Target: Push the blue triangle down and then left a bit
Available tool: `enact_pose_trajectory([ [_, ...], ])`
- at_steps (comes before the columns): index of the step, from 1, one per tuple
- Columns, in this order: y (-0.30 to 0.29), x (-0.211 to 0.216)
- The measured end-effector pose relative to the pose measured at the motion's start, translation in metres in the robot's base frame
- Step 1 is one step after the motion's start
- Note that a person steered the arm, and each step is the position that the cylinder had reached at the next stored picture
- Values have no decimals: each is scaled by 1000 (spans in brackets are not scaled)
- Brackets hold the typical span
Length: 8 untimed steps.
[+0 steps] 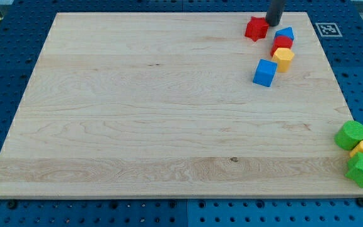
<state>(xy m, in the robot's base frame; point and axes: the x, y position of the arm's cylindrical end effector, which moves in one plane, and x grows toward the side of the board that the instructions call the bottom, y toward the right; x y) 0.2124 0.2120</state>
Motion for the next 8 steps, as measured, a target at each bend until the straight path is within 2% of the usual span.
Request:
enact_pose_trajectory([
  [1,38,-5],
  [2,53,18],
  [5,53,50],
  [8,25,53],
])
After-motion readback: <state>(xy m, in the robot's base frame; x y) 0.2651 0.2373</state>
